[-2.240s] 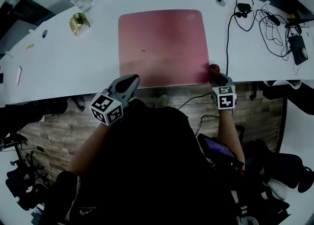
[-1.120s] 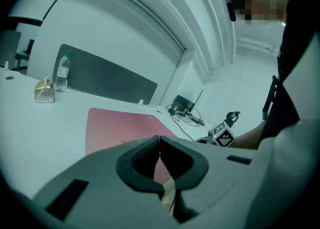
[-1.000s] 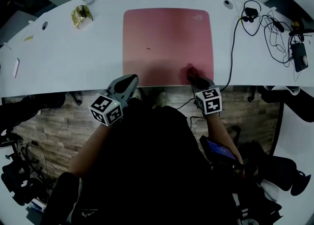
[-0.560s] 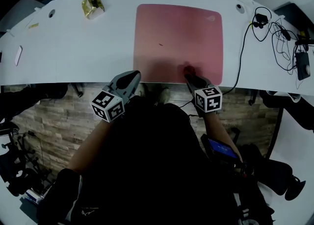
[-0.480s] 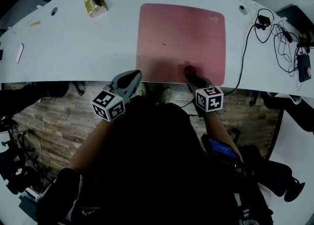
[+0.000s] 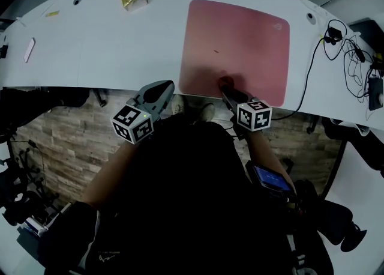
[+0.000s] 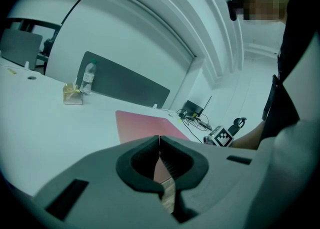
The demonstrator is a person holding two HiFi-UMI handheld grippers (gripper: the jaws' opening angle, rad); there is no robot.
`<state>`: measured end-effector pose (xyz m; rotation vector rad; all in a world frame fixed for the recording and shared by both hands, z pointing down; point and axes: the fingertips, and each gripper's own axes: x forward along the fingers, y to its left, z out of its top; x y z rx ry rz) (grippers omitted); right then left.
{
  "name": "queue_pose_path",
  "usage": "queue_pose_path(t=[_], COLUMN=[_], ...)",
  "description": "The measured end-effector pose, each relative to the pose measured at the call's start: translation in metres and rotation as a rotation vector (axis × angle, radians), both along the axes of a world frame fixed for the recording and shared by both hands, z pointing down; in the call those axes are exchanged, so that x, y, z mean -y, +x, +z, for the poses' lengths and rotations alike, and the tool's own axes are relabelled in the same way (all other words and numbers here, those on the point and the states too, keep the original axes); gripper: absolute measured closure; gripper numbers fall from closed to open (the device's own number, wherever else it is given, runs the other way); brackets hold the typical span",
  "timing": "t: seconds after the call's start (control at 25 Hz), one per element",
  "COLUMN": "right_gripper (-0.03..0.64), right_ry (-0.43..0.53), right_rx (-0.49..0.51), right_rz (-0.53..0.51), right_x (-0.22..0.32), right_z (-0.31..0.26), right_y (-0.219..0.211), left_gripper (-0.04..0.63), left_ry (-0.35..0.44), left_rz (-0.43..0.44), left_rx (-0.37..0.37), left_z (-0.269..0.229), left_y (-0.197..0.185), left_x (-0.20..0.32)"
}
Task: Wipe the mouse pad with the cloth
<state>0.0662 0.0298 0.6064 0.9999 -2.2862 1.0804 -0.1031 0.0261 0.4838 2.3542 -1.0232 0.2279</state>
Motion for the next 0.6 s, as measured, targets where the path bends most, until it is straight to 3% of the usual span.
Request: queue_pose_path(t=[0.6], right_gripper=[0.506], right_ry=[-0.062], right_rx=[0.094], right_rz=[-0.085], right_x=[0.006], right_z=[-0.001], right_y=[-0.083], left_gripper=[0.586], left_ry=[-0.019], left_rz=[-0.069], left_rx=[-0.011], left_z=[0.004], left_y=[-0.048], left_x=[-0.006])
